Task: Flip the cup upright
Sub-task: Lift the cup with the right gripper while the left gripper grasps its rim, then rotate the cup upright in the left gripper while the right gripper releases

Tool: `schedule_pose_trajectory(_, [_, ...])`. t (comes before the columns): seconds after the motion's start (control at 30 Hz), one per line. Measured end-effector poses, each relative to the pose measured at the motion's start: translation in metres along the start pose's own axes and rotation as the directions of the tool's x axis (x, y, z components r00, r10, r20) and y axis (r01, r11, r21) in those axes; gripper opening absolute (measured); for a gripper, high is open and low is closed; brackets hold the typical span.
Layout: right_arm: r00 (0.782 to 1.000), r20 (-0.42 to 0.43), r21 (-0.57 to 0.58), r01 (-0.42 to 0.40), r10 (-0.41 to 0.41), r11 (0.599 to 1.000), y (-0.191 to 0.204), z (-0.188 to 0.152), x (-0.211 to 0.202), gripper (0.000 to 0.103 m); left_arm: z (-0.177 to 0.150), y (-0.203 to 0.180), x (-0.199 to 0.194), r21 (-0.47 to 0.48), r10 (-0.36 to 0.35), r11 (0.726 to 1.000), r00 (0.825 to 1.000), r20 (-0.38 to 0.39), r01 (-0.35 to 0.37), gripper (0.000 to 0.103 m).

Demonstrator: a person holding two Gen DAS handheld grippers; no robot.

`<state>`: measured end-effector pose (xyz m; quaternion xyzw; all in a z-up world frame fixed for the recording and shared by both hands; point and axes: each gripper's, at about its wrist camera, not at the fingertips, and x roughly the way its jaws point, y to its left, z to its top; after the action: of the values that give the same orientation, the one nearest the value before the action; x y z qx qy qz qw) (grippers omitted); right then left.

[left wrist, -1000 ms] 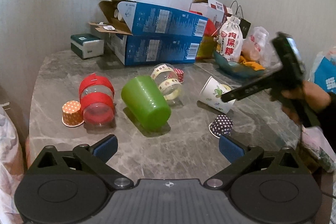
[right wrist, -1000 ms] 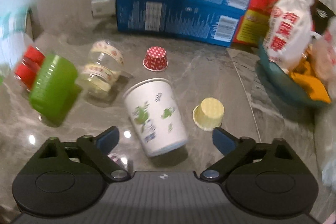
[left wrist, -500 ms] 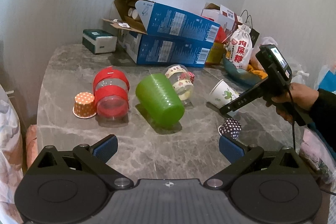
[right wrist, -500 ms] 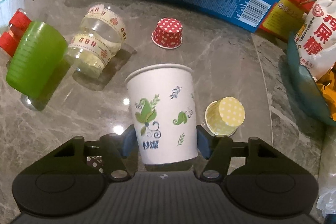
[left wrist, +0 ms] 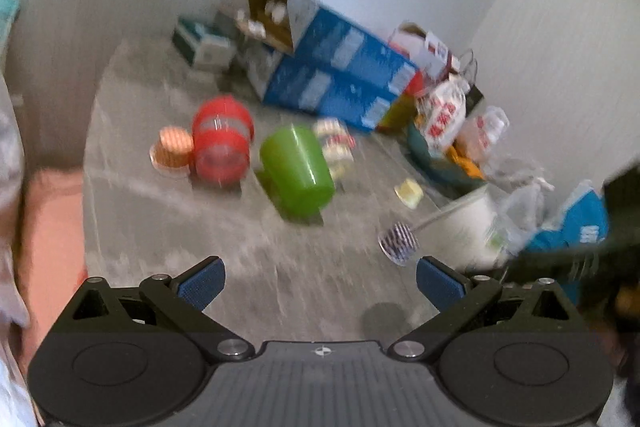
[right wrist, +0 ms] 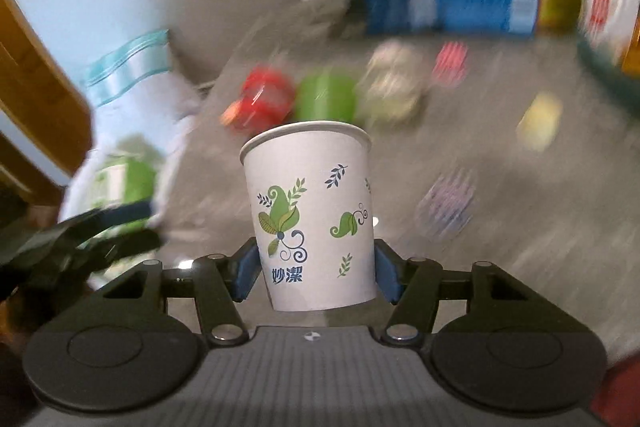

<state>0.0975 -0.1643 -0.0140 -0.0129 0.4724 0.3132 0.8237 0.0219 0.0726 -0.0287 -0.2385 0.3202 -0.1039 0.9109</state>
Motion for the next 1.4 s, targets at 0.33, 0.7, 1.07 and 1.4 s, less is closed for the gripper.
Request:
schedule_pose_trajectory(0.33, [0.988, -0.029, 0.272, -0.138, 0.151, 0.952, -0.002, -0.053, 0.062, 0.060, -0.011, 0.007, 0.014, -0.105, -0.078, 0.992, 0.987, -0.139, 0.063, 0.098])
schedule_pose_trajectory(0.7, [0.992, -0.016, 0.264, -0.117, 0.125, 0.958, 0.007, -0.062, 0.067, 0.060, -0.019, -0.015, 0.064, -0.169, -0.062, 0.986, 0.950, -0.305, 0.010, 0.088])
schedule_pose_trajectory(1.07, [0.994, 0.018, 0.229, -0.109, 0.108, 0.967, 0.013, -0.068, 0.065, 0.060, -0.024, -0.039, 0.082, -0.103, 0.032, 0.992, 0.939, -0.344, -0.072, 0.084])
schedule_pose_trajectory(1.4, [0.993, 0.035, 0.219, -0.120, 0.115, 0.968, 0.012, -0.073, 0.063, 0.060, -0.027, -0.047, 0.087, -0.042, 0.100, 0.991, 0.926, -0.364, -0.123, 0.071])
